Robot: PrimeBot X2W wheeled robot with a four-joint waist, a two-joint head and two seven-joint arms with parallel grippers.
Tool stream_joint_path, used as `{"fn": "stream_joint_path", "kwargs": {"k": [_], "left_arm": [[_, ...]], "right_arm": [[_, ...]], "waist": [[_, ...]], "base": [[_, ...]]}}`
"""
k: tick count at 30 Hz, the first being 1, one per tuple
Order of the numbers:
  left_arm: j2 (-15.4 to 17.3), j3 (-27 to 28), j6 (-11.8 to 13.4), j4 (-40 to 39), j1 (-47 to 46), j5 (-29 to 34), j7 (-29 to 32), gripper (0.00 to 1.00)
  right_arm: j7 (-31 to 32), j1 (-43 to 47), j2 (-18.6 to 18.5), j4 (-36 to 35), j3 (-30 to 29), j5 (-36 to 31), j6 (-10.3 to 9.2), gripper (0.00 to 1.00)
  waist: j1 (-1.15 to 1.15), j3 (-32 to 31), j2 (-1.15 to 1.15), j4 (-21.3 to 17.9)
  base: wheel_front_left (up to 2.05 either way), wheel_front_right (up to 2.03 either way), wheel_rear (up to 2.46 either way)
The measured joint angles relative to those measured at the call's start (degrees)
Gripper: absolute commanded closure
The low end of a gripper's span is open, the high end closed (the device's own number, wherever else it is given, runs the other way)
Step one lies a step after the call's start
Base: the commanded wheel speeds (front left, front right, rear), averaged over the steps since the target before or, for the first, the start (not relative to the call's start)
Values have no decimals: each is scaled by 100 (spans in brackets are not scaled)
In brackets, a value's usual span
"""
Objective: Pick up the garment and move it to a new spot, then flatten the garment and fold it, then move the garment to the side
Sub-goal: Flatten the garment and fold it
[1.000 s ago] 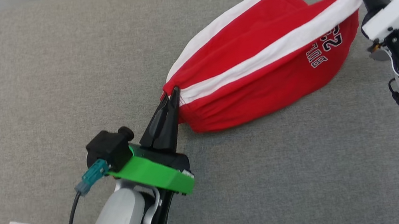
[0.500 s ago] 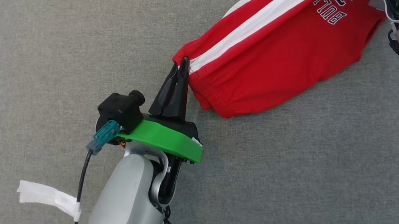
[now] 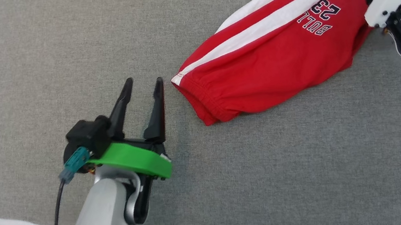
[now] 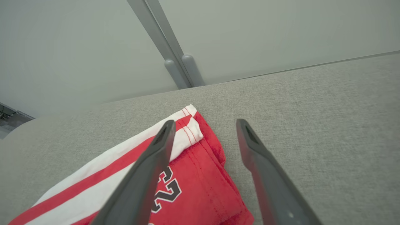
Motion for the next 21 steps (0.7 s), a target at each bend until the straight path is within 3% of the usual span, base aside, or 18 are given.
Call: {"fn": "stream_joint_path", "kwargs": {"k": [9, 21], "left_arm": [[-32, 1340, 0, -765, 915, 787, -8, 0], [-109, 1628, 0, -1115, 1264, 947, -8, 0]], "right_arm": [[81, 549, -421, -138, 684, 253, 0, 0], [149, 543, -519, 289, 1247, 237, 3, 0]], "waist": [[0, -74, 0, 49], [0, 41, 0, 212]], "base": [[0, 0, 0], [0, 0, 0]]}}
